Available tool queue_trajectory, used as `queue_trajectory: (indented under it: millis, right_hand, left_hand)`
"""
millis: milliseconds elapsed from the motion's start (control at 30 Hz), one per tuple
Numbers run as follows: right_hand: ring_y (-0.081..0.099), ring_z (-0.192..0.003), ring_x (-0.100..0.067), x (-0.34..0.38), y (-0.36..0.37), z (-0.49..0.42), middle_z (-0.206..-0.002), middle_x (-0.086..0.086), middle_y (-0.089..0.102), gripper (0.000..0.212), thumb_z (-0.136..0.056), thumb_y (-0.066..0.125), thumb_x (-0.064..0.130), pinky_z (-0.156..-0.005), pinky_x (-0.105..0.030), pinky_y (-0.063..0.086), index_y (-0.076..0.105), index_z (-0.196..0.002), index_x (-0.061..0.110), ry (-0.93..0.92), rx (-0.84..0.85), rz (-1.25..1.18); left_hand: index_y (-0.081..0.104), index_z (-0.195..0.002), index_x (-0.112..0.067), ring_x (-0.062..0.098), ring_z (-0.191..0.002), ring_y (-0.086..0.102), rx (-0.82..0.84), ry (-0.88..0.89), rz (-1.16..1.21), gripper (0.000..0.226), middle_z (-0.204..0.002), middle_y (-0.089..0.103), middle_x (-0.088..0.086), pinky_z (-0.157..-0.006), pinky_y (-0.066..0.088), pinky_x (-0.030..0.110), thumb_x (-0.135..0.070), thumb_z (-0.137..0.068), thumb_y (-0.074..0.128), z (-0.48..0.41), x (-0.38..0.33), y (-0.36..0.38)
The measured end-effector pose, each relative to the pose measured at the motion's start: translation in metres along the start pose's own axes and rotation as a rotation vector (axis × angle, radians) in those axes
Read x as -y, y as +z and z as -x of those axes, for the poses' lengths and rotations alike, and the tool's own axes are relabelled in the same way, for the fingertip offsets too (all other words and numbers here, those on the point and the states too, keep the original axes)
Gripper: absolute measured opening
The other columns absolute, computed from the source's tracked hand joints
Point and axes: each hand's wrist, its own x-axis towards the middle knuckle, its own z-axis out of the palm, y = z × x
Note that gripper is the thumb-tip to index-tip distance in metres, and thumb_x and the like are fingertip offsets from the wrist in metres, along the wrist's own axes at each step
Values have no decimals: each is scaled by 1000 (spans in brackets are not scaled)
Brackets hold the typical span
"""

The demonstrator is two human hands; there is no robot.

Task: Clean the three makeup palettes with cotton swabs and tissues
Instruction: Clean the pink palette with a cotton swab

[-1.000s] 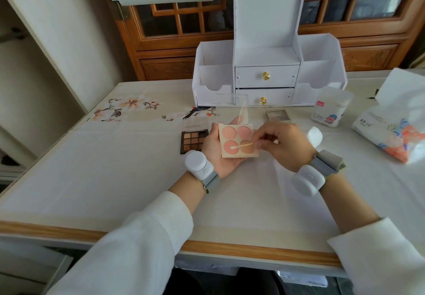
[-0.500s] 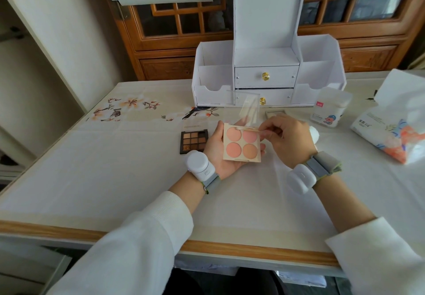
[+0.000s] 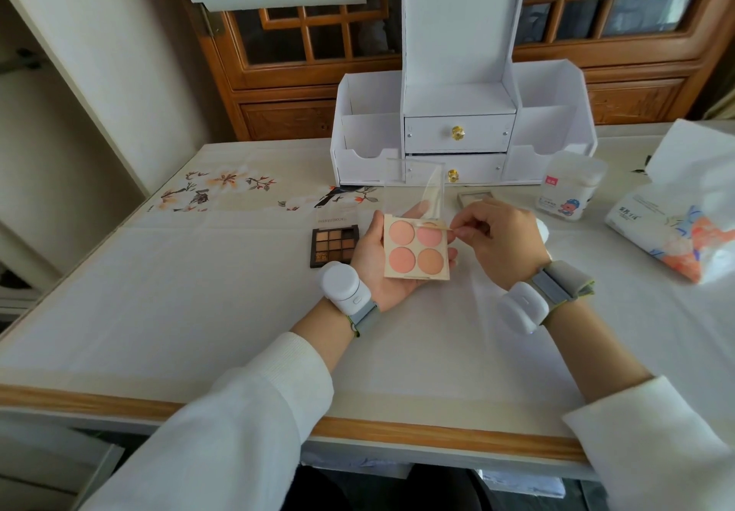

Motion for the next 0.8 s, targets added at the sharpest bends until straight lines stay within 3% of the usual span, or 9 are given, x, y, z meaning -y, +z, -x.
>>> queue_trajectory:
  millis: [167, 300, 600, 800]
  right_hand:
    - [50, -66, -16, -3, -2, 0, -77, -9, 66, 9, -79, 66, 3, -59, -1, 32, 72, -80, 9, -9, 27, -3]
    - [50, -67, -15, -6, -6, 0, -79, -7, 68, 10, -79, 66, 4, -58, -15, 32, 73, -81, 12, -86, 99, 27]
    - [50, -69, -11, -4, -7, 1, -81, -2, 70, 9, -78, 67, 3, -62, 3, 32, 73, -81, 10, -119, 143, 28]
    - [56, -66, -17, -4, -3, 2, -75, -6, 69, 11, -75, 69, 0, -64, 0, 35, 72, -78, 10, -151, 114, -10]
  left_hand:
    - [47, -135, -24, 36, -86, 64, 3, 1, -8, 64, -114, 58, 19, -81, 50, 44, -59, -95, 10, 0, 0, 0]
    - [50, -131, -24, 36, -81, 68, -23, 6, -15, 63, -108, 65, 14, -80, 53, 44, -59, -96, 11, -1, 0, -1]
    - [58, -121, -24, 37, -92, 61, -75, 36, 1, 63, -103, 69, 14, -93, 42, 48, -59, -96, 12, -2, -1, -3]
    - [59, -118, -23, 36, -93, 61, -87, 41, 21, 62, -100, 71, 13, -91, 43, 48, -58, -96, 12, -2, 0, -1]
